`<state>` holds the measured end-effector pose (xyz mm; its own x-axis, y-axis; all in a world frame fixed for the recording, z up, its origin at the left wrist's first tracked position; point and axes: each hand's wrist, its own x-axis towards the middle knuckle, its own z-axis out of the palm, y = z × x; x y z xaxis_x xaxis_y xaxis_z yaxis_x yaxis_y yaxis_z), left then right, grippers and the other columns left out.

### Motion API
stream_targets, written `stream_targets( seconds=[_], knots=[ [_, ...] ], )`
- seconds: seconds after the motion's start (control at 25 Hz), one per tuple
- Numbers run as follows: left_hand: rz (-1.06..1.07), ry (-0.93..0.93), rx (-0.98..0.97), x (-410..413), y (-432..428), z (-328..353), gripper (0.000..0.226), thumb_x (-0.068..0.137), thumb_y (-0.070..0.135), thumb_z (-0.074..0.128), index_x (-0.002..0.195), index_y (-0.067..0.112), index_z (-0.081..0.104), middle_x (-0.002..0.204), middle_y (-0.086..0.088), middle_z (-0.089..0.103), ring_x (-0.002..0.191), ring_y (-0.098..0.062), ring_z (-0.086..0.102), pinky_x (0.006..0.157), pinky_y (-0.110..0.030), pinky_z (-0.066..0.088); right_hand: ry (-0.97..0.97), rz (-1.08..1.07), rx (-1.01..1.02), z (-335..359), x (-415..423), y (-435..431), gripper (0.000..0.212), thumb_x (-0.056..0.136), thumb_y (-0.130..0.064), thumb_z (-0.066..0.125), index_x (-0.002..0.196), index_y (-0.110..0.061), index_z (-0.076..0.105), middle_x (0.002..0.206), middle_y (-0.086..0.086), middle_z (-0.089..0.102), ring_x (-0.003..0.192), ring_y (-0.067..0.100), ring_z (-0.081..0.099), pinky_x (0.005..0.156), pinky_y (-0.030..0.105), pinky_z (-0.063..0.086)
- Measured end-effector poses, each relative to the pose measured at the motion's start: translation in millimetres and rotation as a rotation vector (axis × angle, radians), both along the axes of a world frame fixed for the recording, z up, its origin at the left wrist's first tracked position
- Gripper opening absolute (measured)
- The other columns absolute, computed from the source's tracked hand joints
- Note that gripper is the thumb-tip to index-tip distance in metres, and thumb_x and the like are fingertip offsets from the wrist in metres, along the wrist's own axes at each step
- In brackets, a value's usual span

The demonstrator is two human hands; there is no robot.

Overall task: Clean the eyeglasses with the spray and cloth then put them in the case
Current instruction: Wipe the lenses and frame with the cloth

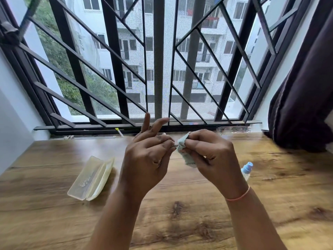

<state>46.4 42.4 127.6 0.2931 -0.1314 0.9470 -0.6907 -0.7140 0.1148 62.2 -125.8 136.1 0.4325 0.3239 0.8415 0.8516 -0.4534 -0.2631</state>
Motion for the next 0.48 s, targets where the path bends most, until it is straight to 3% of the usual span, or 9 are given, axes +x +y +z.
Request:
stream_targets(
  seconds=[0.2, 0.36, 0.48],
  knots=[
    [0.000, 0.004, 0.017, 0.0, 4.9, 1.1, 0.010, 0.074, -0.007, 0.067, 0.069, 0.000, 0.072, 0.078, -0.007, 0.073, 0.109, -0.026, 0.061, 0.109, -0.045, 0.034, -0.059, 0.023, -0.032, 4.0, 0.2, 5.1, 0.014, 0.081, -0.007, 0.065, 0.079, 0.005, 0.071, 0.077, 0.015, 0.067, 0.069, 0.027, 0.064, 0.061, 0.033, 0.052],
    [0.039, 0.009, -0.037, 0.4, 18.7, 3.9, 0.012, 0.073, -0.010, 0.068, 0.067, 0.000, 0.072, 0.080, -0.005, 0.073, 0.107, -0.025, 0.062, 0.096, -0.058, 0.042, 0.046, 0.021, 0.072, 8.8, 4.3, -21.1, 0.009, 0.074, -0.004, 0.070, 0.076, 0.004, 0.073, 0.077, 0.012, 0.067, 0.068, 0.020, 0.065, 0.059, 0.028, 0.052],
    [0.039, 0.041, -0.107, 1.5, 24.4, 4.1, 0.013, 0.072, -0.012, 0.068, 0.067, -0.001, 0.072, 0.080, -0.006, 0.072, 0.105, -0.030, 0.063, 0.098, -0.063, 0.038, 0.101, 0.028, 0.127, 9.5, 2.8, -33.4, 0.004, 0.073, 0.001, 0.069, 0.075, 0.003, 0.072, 0.080, 0.007, 0.067, 0.071, 0.015, 0.064, 0.061, 0.030, 0.054]
  ],
)
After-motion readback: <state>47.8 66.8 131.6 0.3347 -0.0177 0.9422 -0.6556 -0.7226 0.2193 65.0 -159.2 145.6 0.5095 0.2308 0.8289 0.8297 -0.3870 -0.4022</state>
